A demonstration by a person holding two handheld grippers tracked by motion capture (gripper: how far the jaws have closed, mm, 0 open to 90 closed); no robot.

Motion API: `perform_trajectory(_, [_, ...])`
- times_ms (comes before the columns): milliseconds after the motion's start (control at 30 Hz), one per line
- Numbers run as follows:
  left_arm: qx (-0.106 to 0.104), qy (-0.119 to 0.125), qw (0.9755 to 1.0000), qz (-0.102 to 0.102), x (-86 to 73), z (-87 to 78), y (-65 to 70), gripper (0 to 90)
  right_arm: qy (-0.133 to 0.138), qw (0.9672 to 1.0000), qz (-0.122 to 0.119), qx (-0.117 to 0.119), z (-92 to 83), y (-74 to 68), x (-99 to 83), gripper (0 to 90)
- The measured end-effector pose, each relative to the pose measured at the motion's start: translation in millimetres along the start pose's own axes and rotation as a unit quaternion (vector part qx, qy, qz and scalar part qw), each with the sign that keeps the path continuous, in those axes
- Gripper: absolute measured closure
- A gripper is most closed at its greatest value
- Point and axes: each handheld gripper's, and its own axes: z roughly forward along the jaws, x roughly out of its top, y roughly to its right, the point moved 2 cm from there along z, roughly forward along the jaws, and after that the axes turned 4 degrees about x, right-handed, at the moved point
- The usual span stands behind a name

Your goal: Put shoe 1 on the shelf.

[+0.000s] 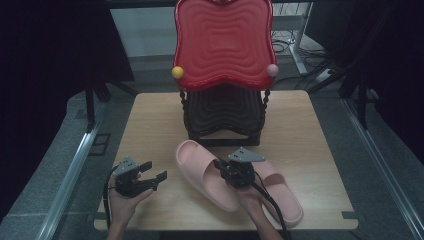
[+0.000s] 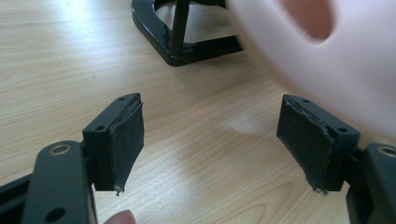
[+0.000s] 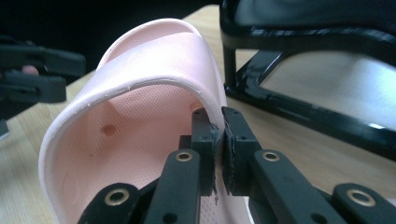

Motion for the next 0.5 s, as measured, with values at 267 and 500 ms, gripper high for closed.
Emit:
perform_trajectory(267, [-0.001, -0.005, 1.0, 0.002, -0.4, 3.0, 2.5, 23.1, 0.028, 0.9996, -0.001, -0.004, -20.1, 0.7, 9.3, 84.5])
perform_trajectory(500, [0.0, -0.007, 1.0, 0.001, -1.5, 4.4, 1.7, 23.1, 0.046, 0.9989, 0.002, 0.002, -32.2, 0.5, 17.8, 84.5])
